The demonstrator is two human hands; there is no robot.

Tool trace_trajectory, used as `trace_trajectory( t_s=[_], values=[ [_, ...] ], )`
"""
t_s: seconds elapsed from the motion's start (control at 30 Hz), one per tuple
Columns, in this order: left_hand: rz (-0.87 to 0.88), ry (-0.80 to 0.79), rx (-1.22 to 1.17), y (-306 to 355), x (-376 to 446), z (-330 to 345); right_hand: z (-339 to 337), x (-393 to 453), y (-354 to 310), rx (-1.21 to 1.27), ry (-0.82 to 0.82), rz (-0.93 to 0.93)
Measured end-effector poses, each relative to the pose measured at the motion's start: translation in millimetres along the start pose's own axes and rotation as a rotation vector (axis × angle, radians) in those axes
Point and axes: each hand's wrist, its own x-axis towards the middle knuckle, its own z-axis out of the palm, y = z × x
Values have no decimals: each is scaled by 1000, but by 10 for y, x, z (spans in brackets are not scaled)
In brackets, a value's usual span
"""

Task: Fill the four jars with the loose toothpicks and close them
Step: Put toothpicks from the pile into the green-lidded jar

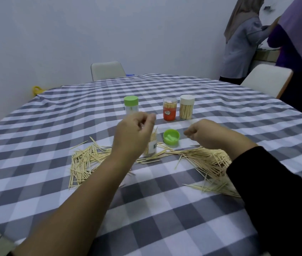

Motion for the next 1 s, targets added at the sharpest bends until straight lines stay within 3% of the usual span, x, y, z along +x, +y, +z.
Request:
trace_trajectory(
  t_s=[0.17, 0.27, 0.37, 0.63, 1.0],
  values=[
    [122, -464, 305, 255, -127, 327, -73, -73, 284, -286, -141, -15],
    [192, -771, 476, 259, -180, 561, -39, -81, 416, -303, -207, -37],
    [279, -937, 535, 281, -255, 704, 21, -58, 481, -281, -241, -80],
    [423, -933, 427, 210, -339, 891, 141, 69, 575, -262, -203, -174],
    [502, -903, 578, 111, -168, 893, 160, 130, 622, -299, -104, -221]
  ],
)
